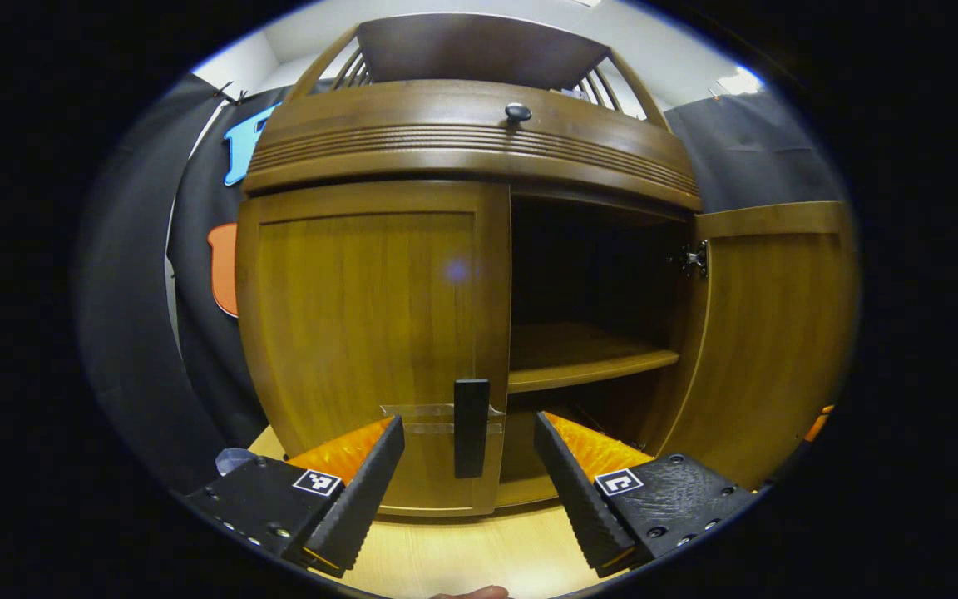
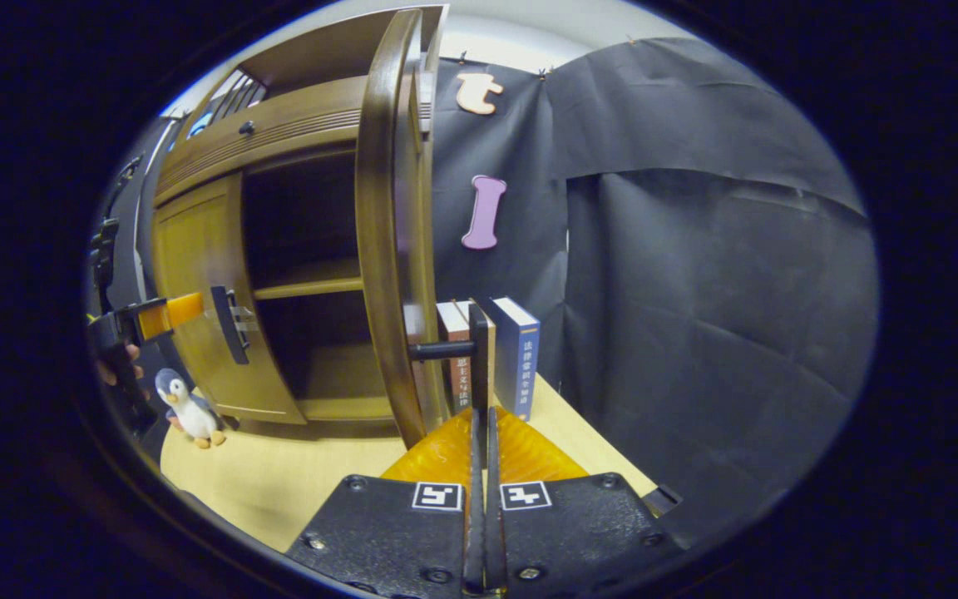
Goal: Open the right door of the double-door shoe cabinet with the right hand, and open the left door with the left hand.
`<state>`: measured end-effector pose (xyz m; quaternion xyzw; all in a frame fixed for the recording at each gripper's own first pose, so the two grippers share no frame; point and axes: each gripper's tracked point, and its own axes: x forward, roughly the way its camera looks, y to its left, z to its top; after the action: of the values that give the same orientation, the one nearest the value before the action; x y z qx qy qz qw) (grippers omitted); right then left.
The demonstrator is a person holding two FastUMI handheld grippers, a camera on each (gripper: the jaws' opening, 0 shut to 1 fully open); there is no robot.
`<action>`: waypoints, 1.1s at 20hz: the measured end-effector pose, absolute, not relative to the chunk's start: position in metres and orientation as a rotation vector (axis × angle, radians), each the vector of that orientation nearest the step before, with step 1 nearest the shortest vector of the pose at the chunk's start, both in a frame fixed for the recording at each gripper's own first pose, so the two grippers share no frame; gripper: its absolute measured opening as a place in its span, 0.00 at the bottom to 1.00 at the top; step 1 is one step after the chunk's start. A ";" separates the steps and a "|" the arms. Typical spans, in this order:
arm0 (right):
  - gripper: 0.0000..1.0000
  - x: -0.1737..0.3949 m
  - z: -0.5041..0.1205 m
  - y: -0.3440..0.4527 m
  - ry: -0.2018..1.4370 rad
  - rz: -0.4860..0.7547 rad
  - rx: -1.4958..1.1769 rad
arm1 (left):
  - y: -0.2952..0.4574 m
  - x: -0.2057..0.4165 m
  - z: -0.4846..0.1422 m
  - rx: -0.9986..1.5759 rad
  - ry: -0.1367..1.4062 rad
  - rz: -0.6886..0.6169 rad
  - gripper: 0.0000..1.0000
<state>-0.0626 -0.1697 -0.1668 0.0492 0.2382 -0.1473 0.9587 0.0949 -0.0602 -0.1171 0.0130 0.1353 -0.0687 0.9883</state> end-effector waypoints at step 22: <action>0.05 -0.092 -0.130 -0.174 0.396 -0.339 0.071 | -0.060 0.174 -0.181 0.084 0.326 -0.116 0.68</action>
<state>-0.0916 -0.1740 -0.1305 0.0353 0.1956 -0.1674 0.9656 0.1744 -0.0600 -0.1806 0.0416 0.1622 -0.0576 0.9842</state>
